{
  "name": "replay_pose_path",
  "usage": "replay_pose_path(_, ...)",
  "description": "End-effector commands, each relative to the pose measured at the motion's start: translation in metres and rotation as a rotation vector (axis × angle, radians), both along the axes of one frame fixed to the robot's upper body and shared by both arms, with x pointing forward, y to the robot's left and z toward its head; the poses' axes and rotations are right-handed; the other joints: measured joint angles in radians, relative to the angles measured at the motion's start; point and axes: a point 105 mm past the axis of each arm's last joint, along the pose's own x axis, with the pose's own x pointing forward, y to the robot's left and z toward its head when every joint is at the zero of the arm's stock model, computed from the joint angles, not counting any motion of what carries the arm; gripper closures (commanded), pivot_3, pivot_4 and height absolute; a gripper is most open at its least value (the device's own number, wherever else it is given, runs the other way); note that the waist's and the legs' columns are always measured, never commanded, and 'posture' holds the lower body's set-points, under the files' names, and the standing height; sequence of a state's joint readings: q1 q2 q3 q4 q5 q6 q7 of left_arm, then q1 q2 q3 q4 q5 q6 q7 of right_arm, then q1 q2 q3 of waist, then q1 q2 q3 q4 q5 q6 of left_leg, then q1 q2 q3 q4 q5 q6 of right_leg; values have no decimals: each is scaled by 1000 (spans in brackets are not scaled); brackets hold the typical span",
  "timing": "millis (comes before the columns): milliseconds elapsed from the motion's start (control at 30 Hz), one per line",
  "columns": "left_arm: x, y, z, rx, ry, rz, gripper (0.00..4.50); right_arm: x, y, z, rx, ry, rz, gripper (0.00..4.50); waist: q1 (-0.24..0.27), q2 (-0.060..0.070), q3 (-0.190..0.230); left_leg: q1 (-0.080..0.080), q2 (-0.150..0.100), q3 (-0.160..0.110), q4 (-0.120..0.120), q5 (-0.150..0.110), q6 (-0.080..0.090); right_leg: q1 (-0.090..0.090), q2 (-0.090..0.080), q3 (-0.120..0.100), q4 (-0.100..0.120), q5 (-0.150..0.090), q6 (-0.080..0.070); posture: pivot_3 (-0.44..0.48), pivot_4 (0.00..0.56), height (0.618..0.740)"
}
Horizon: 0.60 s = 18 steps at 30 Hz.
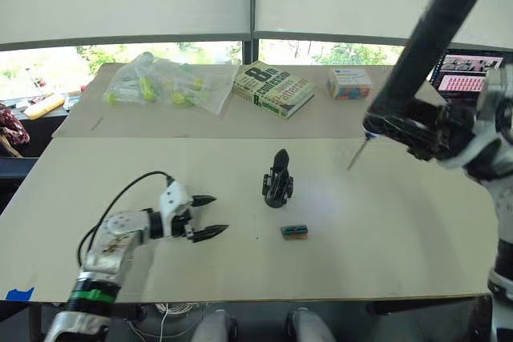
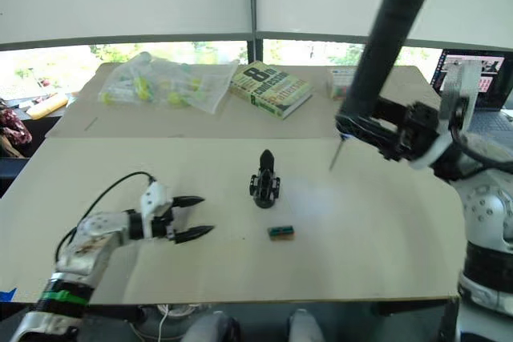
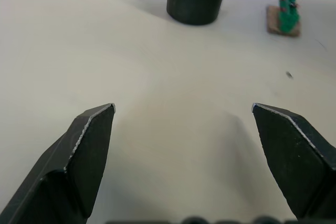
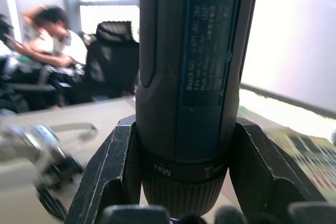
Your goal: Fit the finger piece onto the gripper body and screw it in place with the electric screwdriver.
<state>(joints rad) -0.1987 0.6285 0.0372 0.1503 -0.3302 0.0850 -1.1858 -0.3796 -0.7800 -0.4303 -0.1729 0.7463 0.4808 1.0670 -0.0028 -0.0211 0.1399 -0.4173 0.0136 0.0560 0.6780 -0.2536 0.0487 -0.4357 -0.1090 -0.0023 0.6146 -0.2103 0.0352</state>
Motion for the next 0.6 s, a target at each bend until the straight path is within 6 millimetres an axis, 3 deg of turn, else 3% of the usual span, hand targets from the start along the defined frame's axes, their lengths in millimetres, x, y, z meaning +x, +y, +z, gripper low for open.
replay_pose_path(33,-10,36,28,4,-117,11,85,-16,-28,13,-18,-107,-111,2576,3,0,0,-1,0,0,0,0,0,0,-1,-2,-1,0,0,0,150,740)
replay_pose_path(133,-16,54,31,31,-115,28,85,-18,-33,2,-34,-96,-147,2576,5,6,4,-2,-1,0,1,0,1,0,-3,-6,-2,1,0,0,150,740)
replay_pose_path(233,-20,50,36,38,-114,-13,85,-15,-30,-5,-18,-97,-163,2576,5,7,4,0,-1,0,2,1,1,2,2,-8,-1,2,0,0,150,740)
replay_pose_path(467,-28,-18,40,65,-95,-205,85,-33,35,-7,-18,-110,93,2576,6,7,5,2,0,0,3,1,1,6,9,-8,-2,2,0,0,150,740)
replay_pose_path(600,-37,-55,25,75,-46,-306,85,-47,68,-14,14,-85,226,2576,13,7,5,3,1,0,3,1,1,9,12,-8,-2,2,1,0,150,740)
